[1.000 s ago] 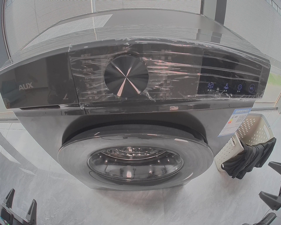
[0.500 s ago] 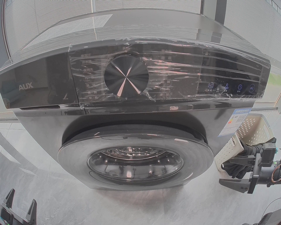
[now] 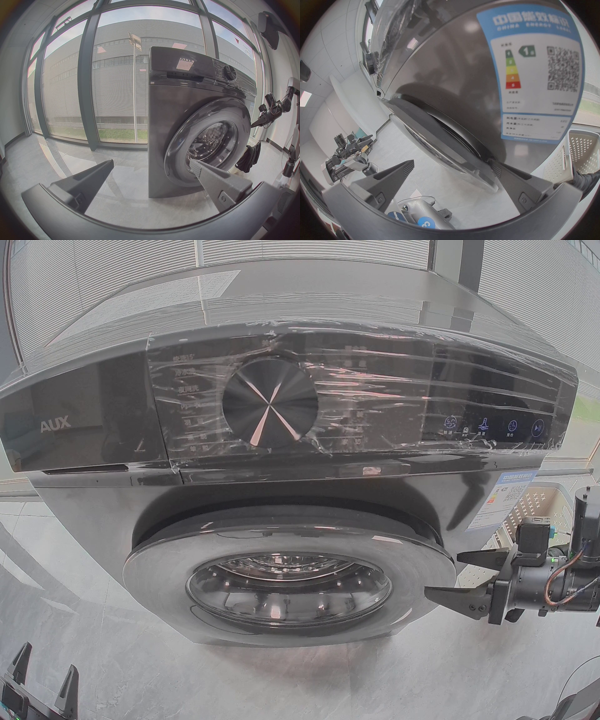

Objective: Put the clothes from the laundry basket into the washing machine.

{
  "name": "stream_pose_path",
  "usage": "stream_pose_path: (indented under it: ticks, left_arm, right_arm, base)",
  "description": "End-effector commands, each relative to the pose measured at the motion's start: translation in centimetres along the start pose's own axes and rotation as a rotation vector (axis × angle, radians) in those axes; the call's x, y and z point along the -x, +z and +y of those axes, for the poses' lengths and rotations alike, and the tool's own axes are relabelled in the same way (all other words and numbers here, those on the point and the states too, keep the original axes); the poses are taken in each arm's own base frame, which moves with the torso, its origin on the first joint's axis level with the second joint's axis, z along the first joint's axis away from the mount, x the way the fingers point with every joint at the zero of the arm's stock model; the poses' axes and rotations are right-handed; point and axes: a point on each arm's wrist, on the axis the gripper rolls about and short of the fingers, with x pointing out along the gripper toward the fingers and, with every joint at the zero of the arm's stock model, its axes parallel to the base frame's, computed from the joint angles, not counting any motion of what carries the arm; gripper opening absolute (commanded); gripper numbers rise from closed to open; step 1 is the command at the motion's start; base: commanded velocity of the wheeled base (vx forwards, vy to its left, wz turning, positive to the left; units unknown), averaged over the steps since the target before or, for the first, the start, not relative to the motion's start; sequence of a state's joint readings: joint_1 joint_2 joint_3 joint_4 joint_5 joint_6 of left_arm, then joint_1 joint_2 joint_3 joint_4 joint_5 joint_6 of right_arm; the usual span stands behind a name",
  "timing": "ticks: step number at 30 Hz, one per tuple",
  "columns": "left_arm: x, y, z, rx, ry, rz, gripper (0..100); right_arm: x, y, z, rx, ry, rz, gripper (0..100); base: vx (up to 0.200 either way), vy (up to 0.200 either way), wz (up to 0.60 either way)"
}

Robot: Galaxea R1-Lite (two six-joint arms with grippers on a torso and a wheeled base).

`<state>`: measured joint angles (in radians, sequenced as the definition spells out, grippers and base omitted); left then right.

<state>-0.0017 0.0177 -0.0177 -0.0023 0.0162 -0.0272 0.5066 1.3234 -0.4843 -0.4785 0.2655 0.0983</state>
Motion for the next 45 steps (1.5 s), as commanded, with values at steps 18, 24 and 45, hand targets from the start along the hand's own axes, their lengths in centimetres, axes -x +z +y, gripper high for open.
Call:
stream_pose_path:
  ticks: [18, 24, 45]
  left_arm:
    - [0.0, -0.5, 0.0, -0.001, 0.001, -0.002, 100]
    - [0.0, -0.5, 0.0, 0.0, 0.001, -0.002, 100]
    - [0.0, -0.5, 0.0, -0.001, 0.001, -0.002, 100]
  right_arm:
    - [0.7, -2.9, 0.8, -0.04, 0.026, 0.057, 100]
    - [-0.4, -1.5, 0.4, -0.04, 0.01, 0.033, 100]
    - [0.5, -3.5, 0.8, -0.042, 0.033, 0.084, 100]
  base:
    - [0.0, 0.0, 0.0]
    - [-0.2, 0.0, 0.0]
    - [0.0, 0.0, 0.0]
